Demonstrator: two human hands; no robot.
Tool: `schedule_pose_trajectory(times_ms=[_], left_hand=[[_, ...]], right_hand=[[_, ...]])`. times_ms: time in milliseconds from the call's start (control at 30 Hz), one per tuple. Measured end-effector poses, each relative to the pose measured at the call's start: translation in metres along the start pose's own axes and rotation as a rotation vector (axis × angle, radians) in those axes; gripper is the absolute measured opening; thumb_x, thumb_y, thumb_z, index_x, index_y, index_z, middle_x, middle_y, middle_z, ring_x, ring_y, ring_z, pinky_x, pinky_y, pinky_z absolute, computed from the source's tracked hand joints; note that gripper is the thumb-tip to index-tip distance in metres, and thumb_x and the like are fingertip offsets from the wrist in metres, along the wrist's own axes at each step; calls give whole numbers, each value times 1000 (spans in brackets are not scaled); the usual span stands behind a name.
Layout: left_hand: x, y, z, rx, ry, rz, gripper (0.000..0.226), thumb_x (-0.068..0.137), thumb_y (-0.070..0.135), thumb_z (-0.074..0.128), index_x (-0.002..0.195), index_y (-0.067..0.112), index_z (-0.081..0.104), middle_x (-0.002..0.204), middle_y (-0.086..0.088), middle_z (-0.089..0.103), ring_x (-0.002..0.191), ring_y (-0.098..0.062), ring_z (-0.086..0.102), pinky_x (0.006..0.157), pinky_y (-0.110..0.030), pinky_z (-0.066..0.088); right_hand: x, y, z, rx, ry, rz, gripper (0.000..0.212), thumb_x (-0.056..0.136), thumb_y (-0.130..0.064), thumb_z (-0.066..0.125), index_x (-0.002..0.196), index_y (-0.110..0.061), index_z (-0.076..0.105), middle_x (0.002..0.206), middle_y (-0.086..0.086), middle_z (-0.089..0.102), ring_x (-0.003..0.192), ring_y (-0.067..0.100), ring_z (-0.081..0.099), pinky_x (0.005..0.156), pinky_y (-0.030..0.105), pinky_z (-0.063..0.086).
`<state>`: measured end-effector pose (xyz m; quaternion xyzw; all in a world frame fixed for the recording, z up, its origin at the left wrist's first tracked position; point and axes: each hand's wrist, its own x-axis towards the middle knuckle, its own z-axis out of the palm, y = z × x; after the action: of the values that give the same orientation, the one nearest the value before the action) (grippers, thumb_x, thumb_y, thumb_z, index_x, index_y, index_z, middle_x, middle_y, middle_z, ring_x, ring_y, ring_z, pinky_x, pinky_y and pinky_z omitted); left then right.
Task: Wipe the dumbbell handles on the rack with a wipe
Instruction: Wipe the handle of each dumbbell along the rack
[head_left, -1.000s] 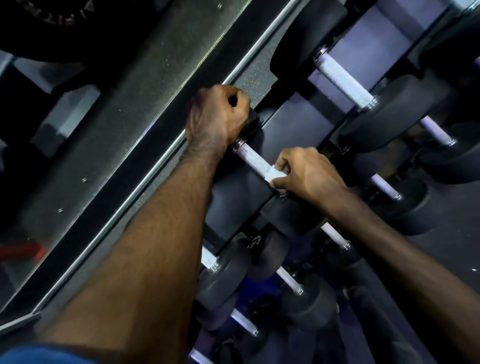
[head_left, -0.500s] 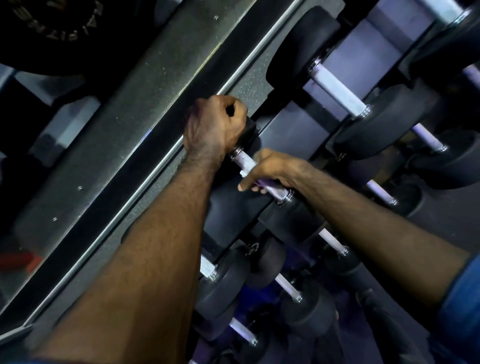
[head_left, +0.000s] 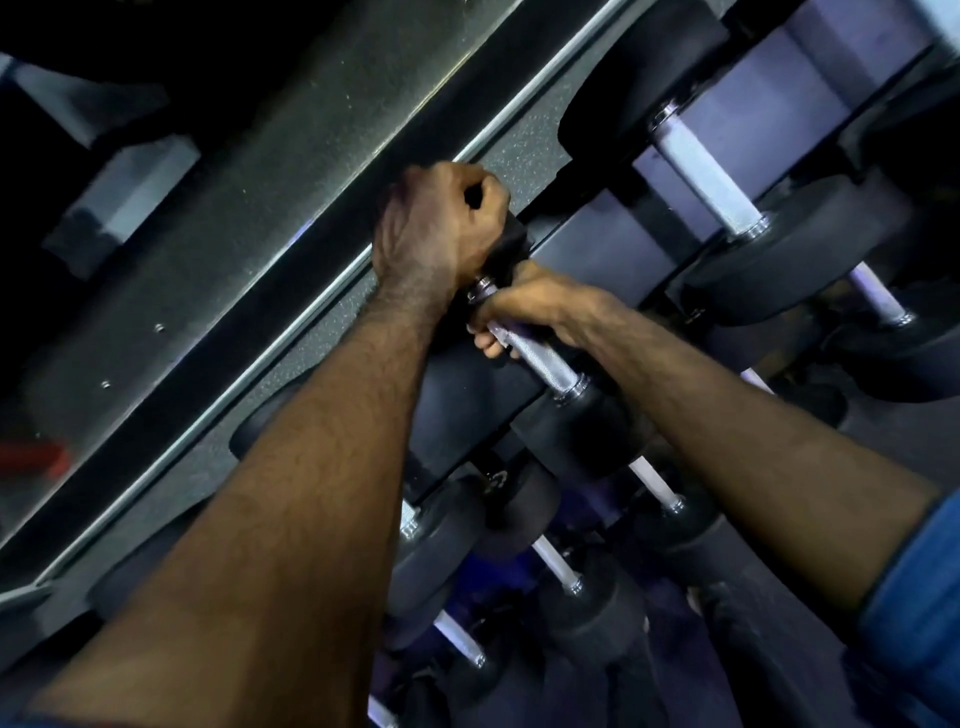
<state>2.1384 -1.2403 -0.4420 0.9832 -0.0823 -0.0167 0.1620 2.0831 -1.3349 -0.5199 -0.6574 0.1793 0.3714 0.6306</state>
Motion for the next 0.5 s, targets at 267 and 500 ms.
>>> schedule_pose_trajectory(times_ms=[267,500], left_hand=[[-1,3,-1,12,27,12,35,97,46,55,102,25,82,85,-10,73,79,-32,68,64,-31,42],[-1,2,0,-16,4,-58,35,98,48,55,99,24,80,59,0,45,67,-25,48,63,-29,35]], right_hand=[[-18,19,-14,-88,-49,23,13,82,3,79,91,9,71,72,19,71,55,23,66,52,26,56],[-42,37,-35,-564,77,-120,17,81,-19,77,96,-13,79,84,11,76,69,13,61,63,28,47]])
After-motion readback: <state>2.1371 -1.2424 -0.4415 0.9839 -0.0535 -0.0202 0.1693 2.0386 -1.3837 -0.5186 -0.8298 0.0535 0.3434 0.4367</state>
